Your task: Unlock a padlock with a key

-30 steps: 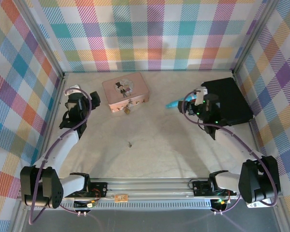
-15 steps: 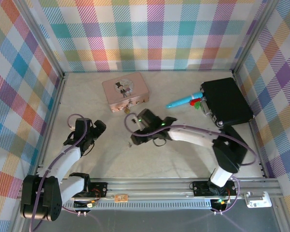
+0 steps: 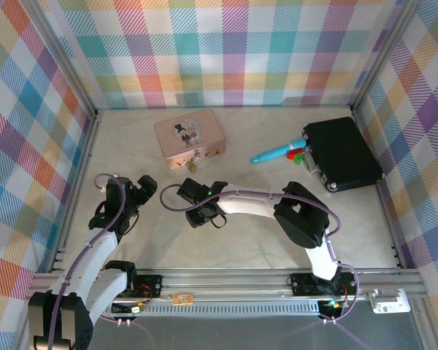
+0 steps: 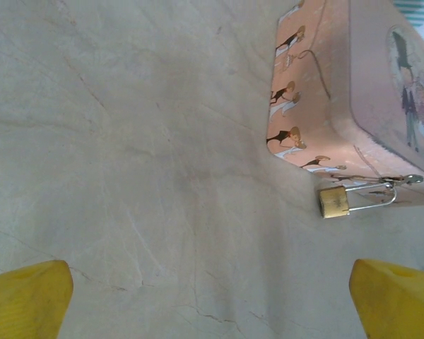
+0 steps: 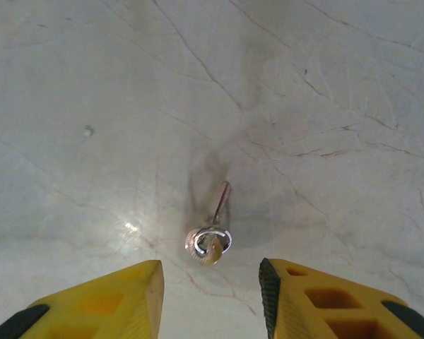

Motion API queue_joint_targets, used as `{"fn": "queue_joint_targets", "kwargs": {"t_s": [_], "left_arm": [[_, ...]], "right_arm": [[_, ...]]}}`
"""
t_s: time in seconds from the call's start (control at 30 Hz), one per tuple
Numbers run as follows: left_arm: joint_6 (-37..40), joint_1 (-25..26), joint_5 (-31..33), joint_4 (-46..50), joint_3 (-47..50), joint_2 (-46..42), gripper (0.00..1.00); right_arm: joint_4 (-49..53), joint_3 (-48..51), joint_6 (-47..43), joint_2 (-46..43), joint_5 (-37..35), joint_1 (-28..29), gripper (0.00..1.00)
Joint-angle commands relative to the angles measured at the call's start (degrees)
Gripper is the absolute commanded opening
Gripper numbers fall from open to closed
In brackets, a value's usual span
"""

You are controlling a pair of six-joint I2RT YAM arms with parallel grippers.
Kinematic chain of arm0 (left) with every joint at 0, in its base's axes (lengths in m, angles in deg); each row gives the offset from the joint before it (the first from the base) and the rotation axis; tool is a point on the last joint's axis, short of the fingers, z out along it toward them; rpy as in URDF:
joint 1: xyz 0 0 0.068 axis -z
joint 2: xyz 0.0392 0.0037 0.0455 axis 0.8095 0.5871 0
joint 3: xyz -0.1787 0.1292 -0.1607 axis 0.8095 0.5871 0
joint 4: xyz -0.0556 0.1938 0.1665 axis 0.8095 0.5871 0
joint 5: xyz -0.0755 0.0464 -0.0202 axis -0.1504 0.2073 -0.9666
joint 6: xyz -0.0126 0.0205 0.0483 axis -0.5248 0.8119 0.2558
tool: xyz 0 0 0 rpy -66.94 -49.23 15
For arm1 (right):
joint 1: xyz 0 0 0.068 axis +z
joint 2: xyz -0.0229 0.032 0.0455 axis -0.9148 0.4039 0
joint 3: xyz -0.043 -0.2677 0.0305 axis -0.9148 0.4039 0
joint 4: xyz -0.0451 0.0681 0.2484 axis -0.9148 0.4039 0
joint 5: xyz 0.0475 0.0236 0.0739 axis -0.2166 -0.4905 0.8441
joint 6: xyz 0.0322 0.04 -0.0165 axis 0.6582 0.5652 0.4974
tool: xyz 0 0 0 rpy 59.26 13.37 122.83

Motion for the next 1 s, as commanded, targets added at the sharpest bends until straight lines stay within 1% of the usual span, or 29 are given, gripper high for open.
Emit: {"fn": "queue_joint_targets", "kwargs": {"t_s": [0.0,0.13,0.33,0.4,0.43,0.47,0.5,0.63,0.73,0.8,0.83,0.9,0.97], "left_arm": [[1.3,0.2,0.0,2.3,0.5,-1.2,1.0],[1.6,0.2,-0.6,2.5,0.0,-1.3,1.0],[0.6,0.1,-1.8,1.9,-0.4,-1.2,1.0],[0.3,0.2,-2.2,2.0,-0.7,-1.3,1.0],[0.2,0.2,-2.4,2.1,-1.0,-1.3,1.0],[0.1,0.1,-2.6,2.4,-1.2,-1.5,1.0],[0.0,0.1,-2.8,2.9,-1.6,-1.6,1.0],[-1.7,0.2,-4.0,4.7,-2.9,-3.3,1.0],[-4.3,0.3,-6.9,3.9,-3.1,-4.5,0.99],[-7.7,0.6,-9.5,2.0,-2.3,-4.9,0.97],[-9.5,0.9,-11.0,0.4,-1.6,-4.9,0.96],[-14.3,2.5,-13.5,-4.1,0.1,-4.5,0.93],[-17.8,4.6,-13.9,-7.6,1.0,-3.8,0.91]], "right_arm": [[1.6,-2.1,1.7,1.7,-1.2,0.4,0.4],[1.4,-2.5,2.5,3.0,-0.8,0.4,0.39],[0.4,-1.8,3.7,4.1,-2.4,0.4,0.28],[0.3,-1.6,3.9,4.3,-2.6,0.3,0.21],[0.3,-1.4,3.8,4.2,-2.7,0.4,0.15],[-0.1,-0.9,3.5,3.9,-2.5,0.2,0.05],[-0.8,-0.2,3.3,3.4,-2.2,0.1,0.0],[-5.5,5.7,1.6,-1.7,-0.2,-1.5,0.0],[-8.3,10.3,-3.7,-7.1,1.6,-3.6,0.0],[-9.1,12.8,-7.5,-11.0,3.1,-5.5,0.0],[-9.6,14.2,-8.6,-12.7,4.5,-6.6,0.0],[-11.3,16.9,-9.7,-16.3,10.6,-10.8,0.0],[-12.7,19.3,-9.8,-19.1,16.7,-15.1,0.0]]}}
